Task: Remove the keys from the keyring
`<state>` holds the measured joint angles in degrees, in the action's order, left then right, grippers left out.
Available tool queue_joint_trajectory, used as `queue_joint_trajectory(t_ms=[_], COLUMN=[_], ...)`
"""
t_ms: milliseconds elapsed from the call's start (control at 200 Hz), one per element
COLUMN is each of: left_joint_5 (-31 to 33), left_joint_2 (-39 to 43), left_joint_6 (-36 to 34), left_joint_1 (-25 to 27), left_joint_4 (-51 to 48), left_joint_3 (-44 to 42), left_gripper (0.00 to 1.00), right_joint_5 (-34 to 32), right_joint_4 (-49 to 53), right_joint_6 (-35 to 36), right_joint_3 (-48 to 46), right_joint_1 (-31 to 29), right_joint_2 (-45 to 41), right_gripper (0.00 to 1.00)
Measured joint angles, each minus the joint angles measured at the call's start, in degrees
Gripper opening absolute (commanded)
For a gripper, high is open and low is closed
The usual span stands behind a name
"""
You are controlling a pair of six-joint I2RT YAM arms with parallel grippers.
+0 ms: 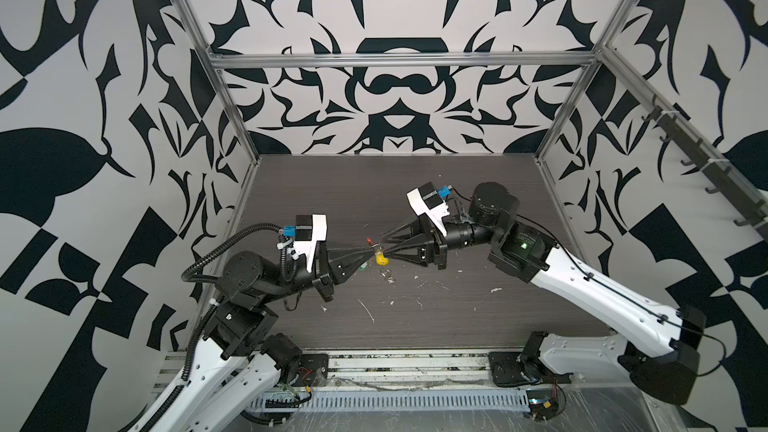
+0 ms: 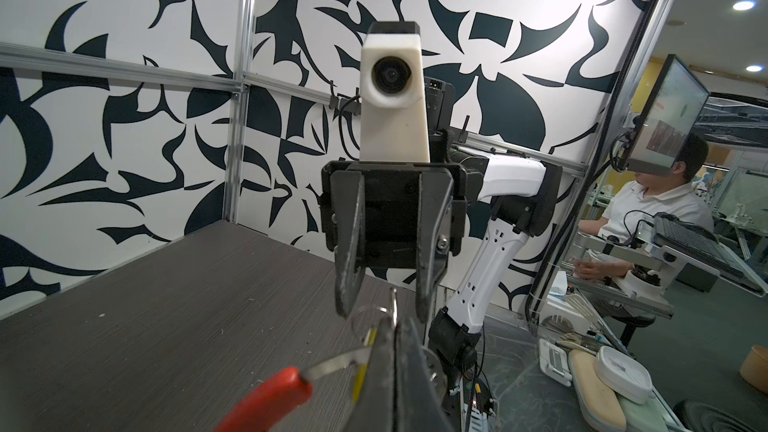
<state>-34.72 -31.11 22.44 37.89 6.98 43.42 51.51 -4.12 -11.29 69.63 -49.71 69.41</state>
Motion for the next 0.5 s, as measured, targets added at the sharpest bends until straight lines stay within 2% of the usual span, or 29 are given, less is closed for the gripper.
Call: queue_joint_trajectory(t_ms=[180, 330, 500], left_joint_5=[0.90, 1.33, 1.90], left_joint_2=[-0.09, -0.09, -0.07], left_joint_6=[0.00, 0.02, 0.07], left_joint_1=[0.02, 0.02, 0.00], left_joint_4=[-0.02, -0.02, -0.04], left_joint_3=[0.00, 0.00, 0.00], left_gripper=[0.00, 0.00, 0.00], right_joint_5=[0.28, 0.57, 0.57], right_joint_4=[-0.02, 0.02, 0.26], right_joint_6=[-0.07, -0.11, 0.00], right_joint_3=[0.74, 1.07, 1.55], right_joint_1=[-0.50, -0.70, -0.74], right_joint_2=[1.07, 1.73, 2.23], right_gripper=[0.29, 0.20, 0.04])
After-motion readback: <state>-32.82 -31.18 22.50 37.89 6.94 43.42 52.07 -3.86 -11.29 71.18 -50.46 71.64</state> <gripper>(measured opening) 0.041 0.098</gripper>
